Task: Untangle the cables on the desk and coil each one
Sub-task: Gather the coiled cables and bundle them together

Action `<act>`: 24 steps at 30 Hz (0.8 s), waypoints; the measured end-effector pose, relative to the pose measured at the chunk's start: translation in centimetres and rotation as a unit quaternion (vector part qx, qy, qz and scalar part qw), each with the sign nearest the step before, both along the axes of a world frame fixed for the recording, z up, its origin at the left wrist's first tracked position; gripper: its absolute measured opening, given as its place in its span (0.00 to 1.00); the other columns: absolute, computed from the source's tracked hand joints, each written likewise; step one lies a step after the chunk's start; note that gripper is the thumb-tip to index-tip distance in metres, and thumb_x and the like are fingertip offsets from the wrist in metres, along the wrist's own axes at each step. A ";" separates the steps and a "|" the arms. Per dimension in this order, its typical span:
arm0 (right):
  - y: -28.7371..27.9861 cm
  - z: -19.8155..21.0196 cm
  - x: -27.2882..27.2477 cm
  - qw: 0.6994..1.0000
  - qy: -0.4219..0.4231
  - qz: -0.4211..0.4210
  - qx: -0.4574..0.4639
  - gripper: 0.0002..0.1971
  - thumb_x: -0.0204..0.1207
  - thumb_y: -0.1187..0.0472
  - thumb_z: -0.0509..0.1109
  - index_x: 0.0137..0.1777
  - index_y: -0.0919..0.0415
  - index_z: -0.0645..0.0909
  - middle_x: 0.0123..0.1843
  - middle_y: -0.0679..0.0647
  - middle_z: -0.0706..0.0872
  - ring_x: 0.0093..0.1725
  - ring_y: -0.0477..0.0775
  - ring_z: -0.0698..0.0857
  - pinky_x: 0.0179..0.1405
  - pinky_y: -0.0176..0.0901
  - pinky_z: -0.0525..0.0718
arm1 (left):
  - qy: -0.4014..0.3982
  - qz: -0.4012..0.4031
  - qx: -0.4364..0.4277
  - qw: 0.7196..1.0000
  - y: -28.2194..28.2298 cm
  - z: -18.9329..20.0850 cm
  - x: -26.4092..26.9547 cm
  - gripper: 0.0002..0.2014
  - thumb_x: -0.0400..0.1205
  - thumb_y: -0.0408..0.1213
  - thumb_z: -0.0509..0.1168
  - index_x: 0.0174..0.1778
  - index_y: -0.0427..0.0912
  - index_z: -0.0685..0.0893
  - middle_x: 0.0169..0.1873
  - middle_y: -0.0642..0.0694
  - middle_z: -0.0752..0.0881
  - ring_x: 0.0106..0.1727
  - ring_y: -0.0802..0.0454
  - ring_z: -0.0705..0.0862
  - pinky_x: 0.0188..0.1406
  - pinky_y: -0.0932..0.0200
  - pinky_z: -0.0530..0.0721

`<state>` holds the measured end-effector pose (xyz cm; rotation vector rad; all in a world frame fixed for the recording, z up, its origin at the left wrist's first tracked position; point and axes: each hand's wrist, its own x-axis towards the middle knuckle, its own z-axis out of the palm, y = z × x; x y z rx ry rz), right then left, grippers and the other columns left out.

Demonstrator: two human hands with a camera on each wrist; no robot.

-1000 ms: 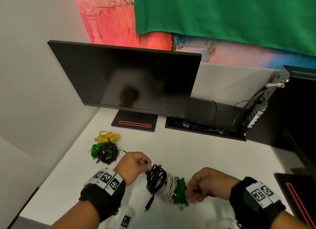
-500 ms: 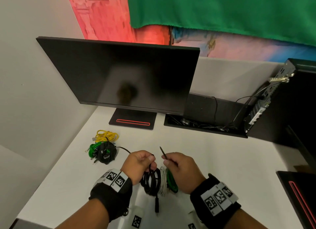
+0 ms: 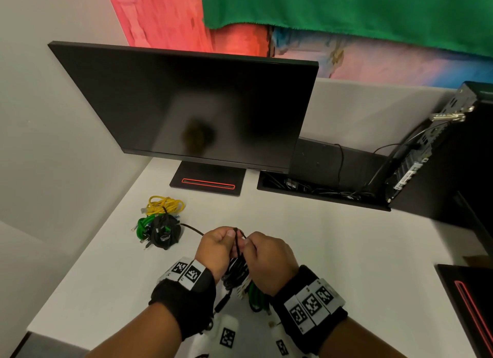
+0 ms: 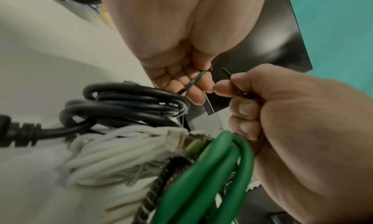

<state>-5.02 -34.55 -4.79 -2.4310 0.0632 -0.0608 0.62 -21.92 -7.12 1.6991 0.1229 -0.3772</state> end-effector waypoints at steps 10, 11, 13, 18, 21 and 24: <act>0.0 0.0 0.8 0.999 0.022 0.006 -0.045 0.14 0.85 0.49 0.53 0.39 0.52 0.71 0.31 0.47 0.76 0.33 0.54 0.76 0.33 0.43 0.67 | -0.016 -0.022 0.017 0.999 0.4 0.0 0.4 0.16 0.87 0.29 0.56 0.41 0.34 0.88 0.29 0.33 0.82 0.34 0.40 0.78 0.44 0.34 0.83; 0.0 0.1 0.8 0.999 0.022 0.008 -0.049 0.14 0.85 0.49 0.53 0.39 0.52 0.70 0.31 0.47 0.76 0.33 0.54 0.77 0.33 0.43 0.67 | -0.015 -0.022 0.017 1.000 0.4 0.0 0.4 0.16 0.87 0.28 0.56 0.41 0.34 0.88 0.30 0.32 0.82 0.34 0.40 0.78 0.46 0.31 0.83; 0.1 0.2 0.8 0.998 0.024 0.010 -0.053 0.14 0.85 0.48 0.53 0.39 0.51 0.70 0.31 0.47 0.76 0.33 0.54 0.77 0.33 0.43 0.67 | -0.013 -0.024 0.018 0.999 0.4 0.0 0.3 0.16 0.88 0.28 0.56 0.40 0.34 0.88 0.31 0.31 0.82 0.35 0.39 0.78 0.48 0.28 0.82; 0.1 0.6 1.0 0.998 0.029 0.012 -0.060 0.15 0.85 0.49 0.54 0.37 0.51 0.69 0.28 0.45 0.72 0.30 0.50 0.74 0.26 0.42 0.62 | -0.030 -0.044 0.033 0.998 0.6 0.3 0.3 0.16 0.87 0.29 0.56 0.40 0.37 0.88 0.30 0.32 0.82 0.34 0.40 0.78 0.42 0.41 0.80; 0.1 0.7 1.1 0.997 0.033 0.010 -0.070 0.15 0.85 0.48 0.53 0.36 0.51 0.68 0.27 0.44 0.71 0.28 0.49 0.72 0.26 0.42 0.62 | -0.046 -0.054 0.044 0.996 0.6 0.5 0.2 0.16 0.87 0.30 0.57 0.40 0.39 0.88 0.28 0.35 0.82 0.33 0.42 0.77 0.40 0.47 0.77; 0.1 0.8 1.2 0.997 0.036 0.010 -0.068 0.15 0.85 0.49 0.53 0.37 0.51 0.68 0.27 0.44 0.71 0.29 0.50 0.74 0.27 0.43 0.64 | -0.057 -0.061 0.052 0.995 0.6 0.6 0.1 0.15 0.87 0.30 0.57 0.41 0.40 0.88 0.26 0.41 0.83 0.31 0.45 0.77 0.37 0.52 0.75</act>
